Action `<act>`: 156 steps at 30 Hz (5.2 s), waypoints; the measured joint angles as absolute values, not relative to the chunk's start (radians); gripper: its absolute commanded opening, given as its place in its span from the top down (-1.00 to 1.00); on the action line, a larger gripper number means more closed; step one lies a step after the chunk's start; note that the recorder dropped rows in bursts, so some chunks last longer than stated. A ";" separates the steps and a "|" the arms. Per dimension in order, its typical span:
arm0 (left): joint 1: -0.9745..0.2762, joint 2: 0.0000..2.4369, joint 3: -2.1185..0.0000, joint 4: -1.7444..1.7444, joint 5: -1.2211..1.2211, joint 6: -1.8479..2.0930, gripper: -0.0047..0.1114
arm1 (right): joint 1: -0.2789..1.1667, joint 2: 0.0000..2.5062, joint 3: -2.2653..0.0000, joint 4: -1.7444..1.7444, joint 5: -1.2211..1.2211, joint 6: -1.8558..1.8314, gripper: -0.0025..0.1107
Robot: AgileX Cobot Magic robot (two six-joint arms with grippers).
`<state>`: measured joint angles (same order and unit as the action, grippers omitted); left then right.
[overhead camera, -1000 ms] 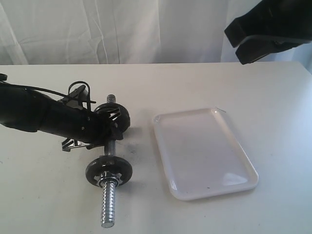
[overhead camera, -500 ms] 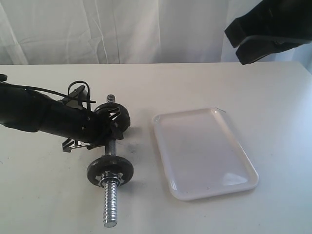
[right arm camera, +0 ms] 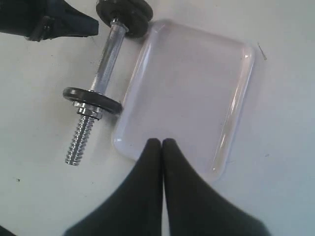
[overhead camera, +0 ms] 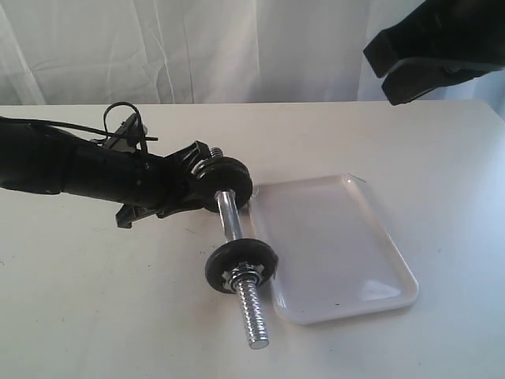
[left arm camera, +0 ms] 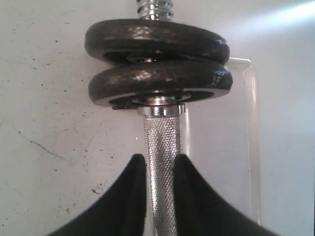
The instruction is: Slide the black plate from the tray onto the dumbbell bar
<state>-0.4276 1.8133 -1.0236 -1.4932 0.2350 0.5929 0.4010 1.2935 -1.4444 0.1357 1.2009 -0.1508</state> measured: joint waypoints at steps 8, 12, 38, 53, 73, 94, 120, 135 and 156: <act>-0.428 1.813 -1.024 -1.493 0.246 0.593 0.92 | 0.401 1.294 -1.444 0.136 1.201 -0.151 0.96; -0.428 1.813 -1.024 -1.476 0.246 0.595 0.92 | 0.401 1.294 -1.444 0.136 1.201 -0.151 0.96; -0.428 1.028 -0.794 -1.408 -0.031 1.131 0.92 | 0.401 1.002 -1.133 0.136 0.930 -0.178 0.96; -0.428 0.577 -0.576 -1.360 -0.050 1.185 0.92 | 0.401 0.657 -0.757 0.136 0.913 -0.184 0.96; -0.428 0.575 -0.576 -1.360 -0.053 1.185 0.92 | 0.345 0.246 -0.221 0.107 0.317 -0.140 0.96; -0.428 0.575 -0.576 -1.360 -0.053 1.187 0.92 | 0.111 0.006 -0.006 0.073 0.378 -0.070 0.96; -0.428 0.566 -0.533 -1.354 -0.072 1.202 0.92 | 0.111 0.006 -0.006 0.054 0.364 -0.070 0.96; -0.422 0.336 -0.260 -0.652 -0.082 0.535 0.92 | 0.111 0.006 -0.004 0.051 0.364 -0.070 0.96; -0.082 0.011 -0.060 -0.302 0.155 0.099 0.92 | 0.111 0.006 -0.004 0.051 0.364 -0.070 0.96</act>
<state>-0.0817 0.0108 -0.0595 -0.3016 0.1555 0.0994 0.1110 0.0062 -0.0042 0.0505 0.3637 -0.0699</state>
